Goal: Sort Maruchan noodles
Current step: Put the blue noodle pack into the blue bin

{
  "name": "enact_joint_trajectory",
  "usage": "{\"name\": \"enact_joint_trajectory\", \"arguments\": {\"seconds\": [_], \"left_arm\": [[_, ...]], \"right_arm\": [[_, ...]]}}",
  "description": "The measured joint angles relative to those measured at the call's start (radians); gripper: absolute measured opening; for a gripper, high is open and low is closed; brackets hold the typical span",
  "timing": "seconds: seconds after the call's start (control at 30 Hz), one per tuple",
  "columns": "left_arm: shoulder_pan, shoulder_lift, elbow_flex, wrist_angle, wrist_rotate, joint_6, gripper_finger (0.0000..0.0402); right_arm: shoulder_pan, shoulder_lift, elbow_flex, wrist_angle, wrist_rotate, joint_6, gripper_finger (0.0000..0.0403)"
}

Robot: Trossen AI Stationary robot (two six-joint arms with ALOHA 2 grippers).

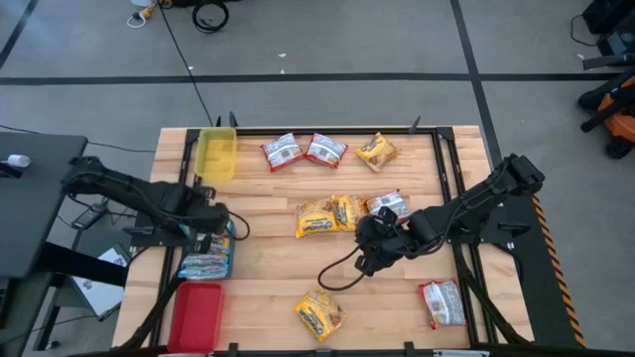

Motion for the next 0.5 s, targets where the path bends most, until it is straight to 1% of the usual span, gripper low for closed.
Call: {"name": "enact_joint_trajectory", "arguments": {"seconds": [0.23,0.5], "left_arm": [[-0.033,0.060,0.002,0.052,-0.010,-0.018,0.0004],[0.003,0.133,0.005,0.067,-0.018,-0.019,0.0006]], "right_arm": [[0.028,0.000,0.000,0.034,0.000,0.000,0.0063],[0.085,0.000,0.000,0.041,0.017,0.029,0.0063]]}}
